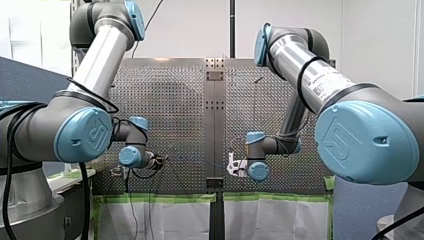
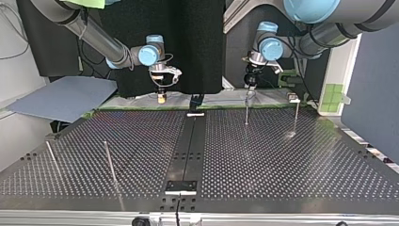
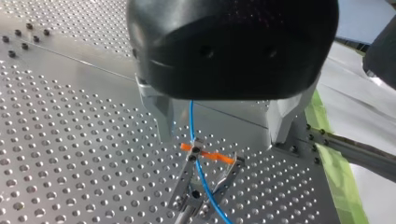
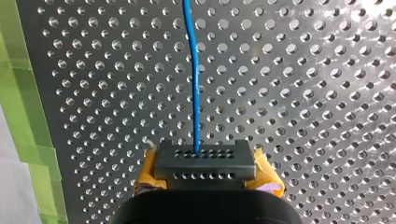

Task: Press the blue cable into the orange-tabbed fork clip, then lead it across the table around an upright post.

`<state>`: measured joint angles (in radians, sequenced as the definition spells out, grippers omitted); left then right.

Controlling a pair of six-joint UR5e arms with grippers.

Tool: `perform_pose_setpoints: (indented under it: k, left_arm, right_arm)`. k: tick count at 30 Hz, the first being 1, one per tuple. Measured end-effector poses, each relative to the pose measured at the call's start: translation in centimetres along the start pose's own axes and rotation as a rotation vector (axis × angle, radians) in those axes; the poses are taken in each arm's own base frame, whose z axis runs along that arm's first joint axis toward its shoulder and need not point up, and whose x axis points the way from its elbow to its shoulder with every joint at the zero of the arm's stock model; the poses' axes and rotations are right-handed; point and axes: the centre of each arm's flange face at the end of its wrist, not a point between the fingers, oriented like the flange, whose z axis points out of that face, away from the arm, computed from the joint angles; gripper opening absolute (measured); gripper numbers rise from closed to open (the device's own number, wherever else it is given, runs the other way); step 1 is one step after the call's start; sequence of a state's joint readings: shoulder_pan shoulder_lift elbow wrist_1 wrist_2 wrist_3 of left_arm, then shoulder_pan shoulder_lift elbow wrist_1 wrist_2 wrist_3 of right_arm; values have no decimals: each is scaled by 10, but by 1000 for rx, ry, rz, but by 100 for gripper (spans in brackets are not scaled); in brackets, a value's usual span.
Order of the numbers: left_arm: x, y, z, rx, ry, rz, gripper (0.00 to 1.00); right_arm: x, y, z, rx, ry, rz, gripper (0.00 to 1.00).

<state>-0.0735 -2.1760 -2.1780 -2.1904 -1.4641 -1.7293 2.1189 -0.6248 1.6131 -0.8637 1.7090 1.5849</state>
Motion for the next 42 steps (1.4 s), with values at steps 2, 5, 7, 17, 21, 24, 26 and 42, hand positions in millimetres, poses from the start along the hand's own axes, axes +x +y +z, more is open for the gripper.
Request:
perform_pose_setpoints:
  k: [2,5,7,17,21,24,26,42]
  left_arm:
    - [0,0,0,0,0,1,100]
    - [1,-4,-1,0,-1,12,100]
    - [2,-9,-2,-1,-5,21,100]
    - [2,-27,-2,-13,-36,17,100]
    - [1,-35,-1,-11,-44,11,100]
    - [0,-42,0,-9,-49,4,100]
    - [-1,-46,1,-8,-56,1,100]
    - [-15,-67,24,-48,-111,-31,100]
  right_arm:
    - [0,0,0,0,0,0,0]
    - [0,0,0,0,-1,0,0]
    - [0,0,0,0,-1,0,0]
    - [0,0,0,0,4,0,0]
    - [0,0,0,1,4,0,0]
    - [0,0,0,3,4,1,0]
    - [0,-1,0,5,4,0,0]
    - [-1,-3,0,12,2,0,0]
